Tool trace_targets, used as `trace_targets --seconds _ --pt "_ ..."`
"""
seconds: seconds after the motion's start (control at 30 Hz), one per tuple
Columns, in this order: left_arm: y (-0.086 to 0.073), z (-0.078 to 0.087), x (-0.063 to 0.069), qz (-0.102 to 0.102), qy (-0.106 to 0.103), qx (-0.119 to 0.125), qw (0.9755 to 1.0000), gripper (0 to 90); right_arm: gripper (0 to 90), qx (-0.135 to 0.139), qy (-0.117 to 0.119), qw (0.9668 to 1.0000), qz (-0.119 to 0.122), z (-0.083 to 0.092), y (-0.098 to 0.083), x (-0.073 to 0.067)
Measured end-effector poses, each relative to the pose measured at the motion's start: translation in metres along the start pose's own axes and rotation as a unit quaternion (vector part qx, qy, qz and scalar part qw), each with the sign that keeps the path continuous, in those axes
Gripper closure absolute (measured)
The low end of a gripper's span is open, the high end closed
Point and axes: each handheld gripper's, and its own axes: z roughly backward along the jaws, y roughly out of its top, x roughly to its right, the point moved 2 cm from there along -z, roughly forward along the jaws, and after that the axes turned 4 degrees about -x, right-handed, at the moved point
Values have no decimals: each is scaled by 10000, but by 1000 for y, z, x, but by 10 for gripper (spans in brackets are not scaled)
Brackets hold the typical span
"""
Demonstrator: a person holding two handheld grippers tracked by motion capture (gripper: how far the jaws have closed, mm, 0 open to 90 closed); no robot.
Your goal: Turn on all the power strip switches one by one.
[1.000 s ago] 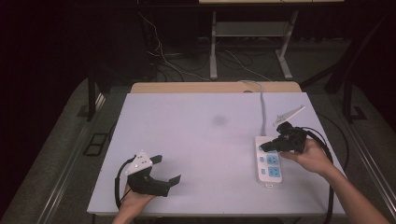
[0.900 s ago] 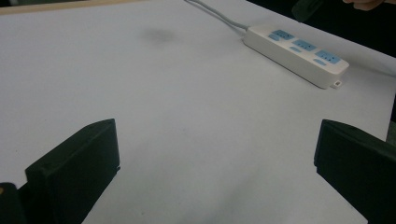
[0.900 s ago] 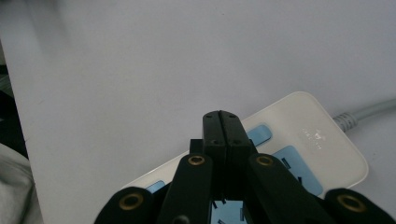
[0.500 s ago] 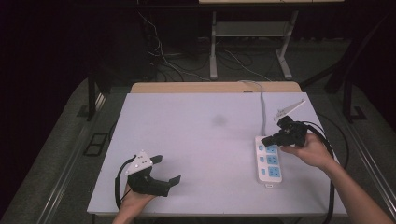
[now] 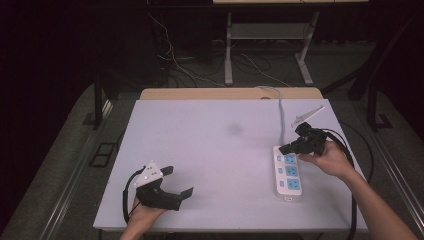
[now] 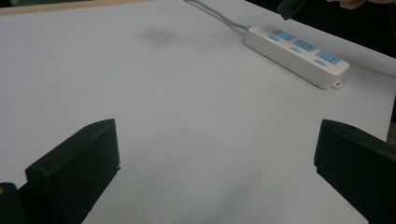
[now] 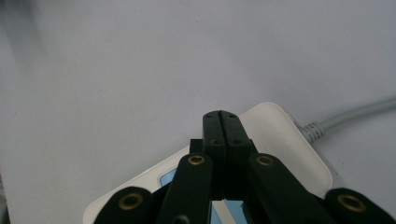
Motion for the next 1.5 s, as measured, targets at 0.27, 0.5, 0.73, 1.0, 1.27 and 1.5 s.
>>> trace_targets --seconds 0.27,0.5,0.73,1.0,1.27,1.5 --pt "0 0 0 -1 -5 3 10000 0 900 -110 -15 9999 9 -7 1 1" --pt "0 0 0 -2 -9 2 10000 0 900 -211 -20 9998 13 -14 1 3" --pt "0 0 0 -3 -5 4 10000 0 899 -343 -47 9994 -11 -22 -1 4" --pt "0 -1 0 -15 -25 -10 10000 0 900 -385 -162 9991 58 -26 -2 2" --pt "0 -1 1 -43 -25 -19 10000 0 900 -309 -127 9994 58 -28 -5 3" --pt "0 -2 2 -39 -39 -26 10000 0 900 -353 -205 9991 116 -29 -4 1"
